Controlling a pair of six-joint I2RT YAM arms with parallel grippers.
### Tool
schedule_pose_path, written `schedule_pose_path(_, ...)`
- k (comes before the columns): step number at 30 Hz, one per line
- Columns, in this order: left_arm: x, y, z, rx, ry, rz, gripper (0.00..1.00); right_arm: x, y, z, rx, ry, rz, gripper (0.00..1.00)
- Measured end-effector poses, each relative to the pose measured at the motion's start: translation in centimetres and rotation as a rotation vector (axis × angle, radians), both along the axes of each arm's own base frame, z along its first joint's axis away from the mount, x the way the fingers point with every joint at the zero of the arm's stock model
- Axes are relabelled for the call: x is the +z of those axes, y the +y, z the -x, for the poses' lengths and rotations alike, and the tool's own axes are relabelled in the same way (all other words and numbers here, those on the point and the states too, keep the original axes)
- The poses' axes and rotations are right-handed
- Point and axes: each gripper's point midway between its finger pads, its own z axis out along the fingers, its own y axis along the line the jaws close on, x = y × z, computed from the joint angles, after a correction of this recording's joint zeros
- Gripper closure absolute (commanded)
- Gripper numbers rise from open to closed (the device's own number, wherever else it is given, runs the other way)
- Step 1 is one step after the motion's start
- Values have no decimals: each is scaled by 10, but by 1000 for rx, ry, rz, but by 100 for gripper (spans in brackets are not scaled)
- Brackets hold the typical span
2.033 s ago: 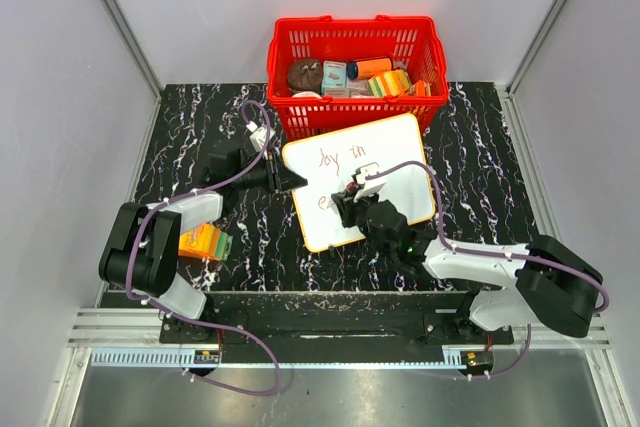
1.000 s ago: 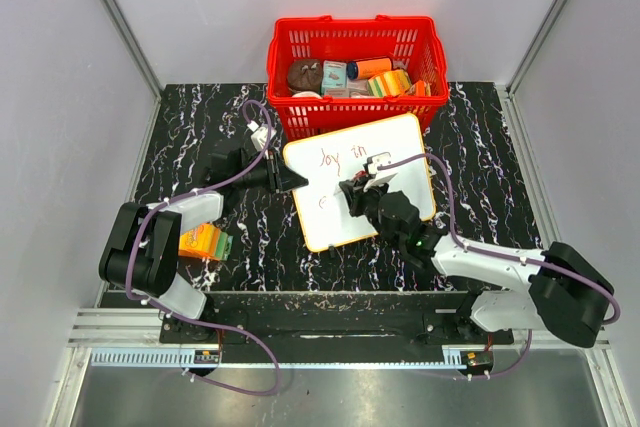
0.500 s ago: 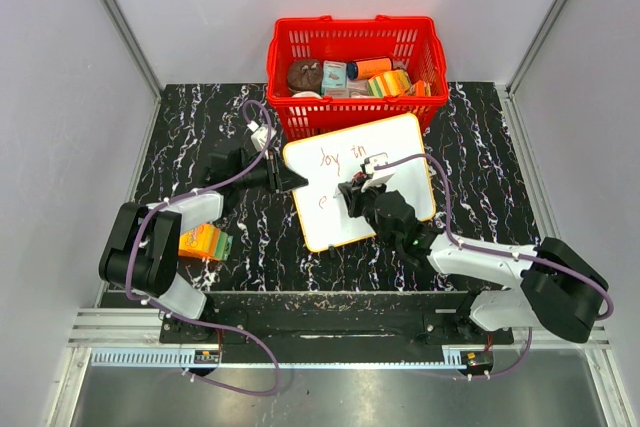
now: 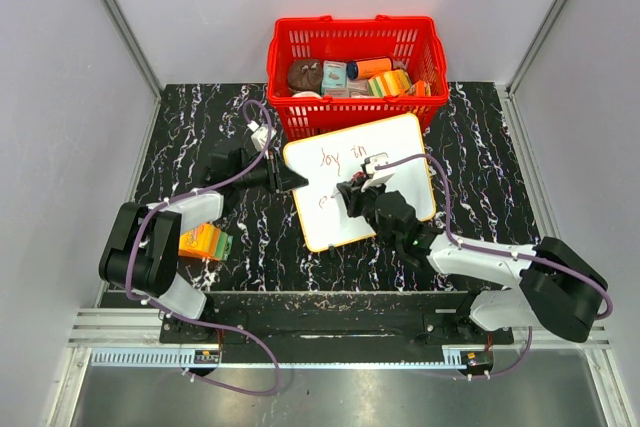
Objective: Write a sentence on the whiteboard
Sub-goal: Write on the whiteboard with the whiteboard.
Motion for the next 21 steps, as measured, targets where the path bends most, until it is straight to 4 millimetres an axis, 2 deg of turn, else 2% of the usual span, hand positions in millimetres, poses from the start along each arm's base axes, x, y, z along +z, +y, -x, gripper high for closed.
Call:
schedule_pose_path(12,0,-1,0,-2,-1,0,100,4,-11,-4,-49,-11,-7,100)
schedule_pose_path(21,0,-1,0,-2,-2,-2,100,1,-9,-4,-43,-2,-8,100)
